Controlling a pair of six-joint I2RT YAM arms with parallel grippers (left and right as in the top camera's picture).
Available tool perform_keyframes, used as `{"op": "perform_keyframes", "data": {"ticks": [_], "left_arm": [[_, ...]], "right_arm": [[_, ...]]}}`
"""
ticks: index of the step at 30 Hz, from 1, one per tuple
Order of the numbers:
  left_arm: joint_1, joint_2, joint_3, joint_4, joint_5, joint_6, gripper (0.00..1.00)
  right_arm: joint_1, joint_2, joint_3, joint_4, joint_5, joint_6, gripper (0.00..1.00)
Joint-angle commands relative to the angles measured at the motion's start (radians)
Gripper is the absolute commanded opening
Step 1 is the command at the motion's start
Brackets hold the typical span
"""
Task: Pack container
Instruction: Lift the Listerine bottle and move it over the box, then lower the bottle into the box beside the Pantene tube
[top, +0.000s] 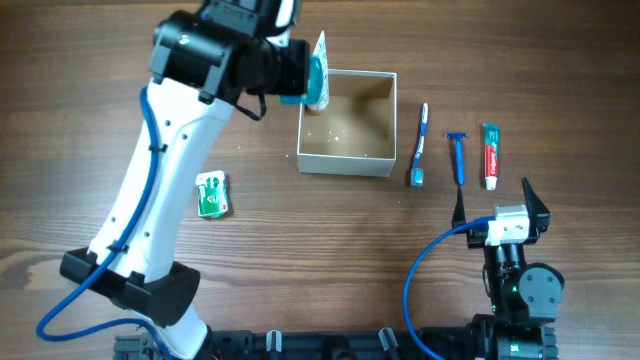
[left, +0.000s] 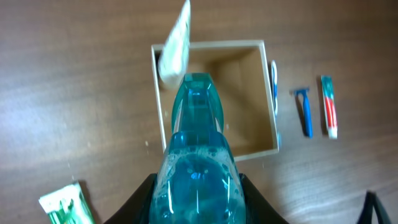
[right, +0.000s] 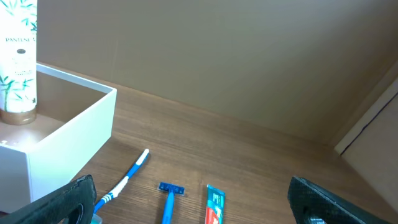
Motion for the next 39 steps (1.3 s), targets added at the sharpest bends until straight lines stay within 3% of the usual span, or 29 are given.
{"op": "perform_keyframes", "data": {"ticks": [1,16,39], "left_arm": [[0.005,0.015,0.010,-0.020,0.016,0.013,0.04],[0.005,0.260,0.010,0.012,0.013,-0.033,0.04],[-0.009,0.317,0.009,0.042,-0.030,-0.028,0.04]], "right_arm": [[0.004,-0.008,-0.001,0.002,0.016,0.019,1.00],[0.004,-0.008,-0.001,0.002,0.016,0.019,1.00],[0.004,-0.008,-0.001,0.002,0.016,0.019,1.00]]}}
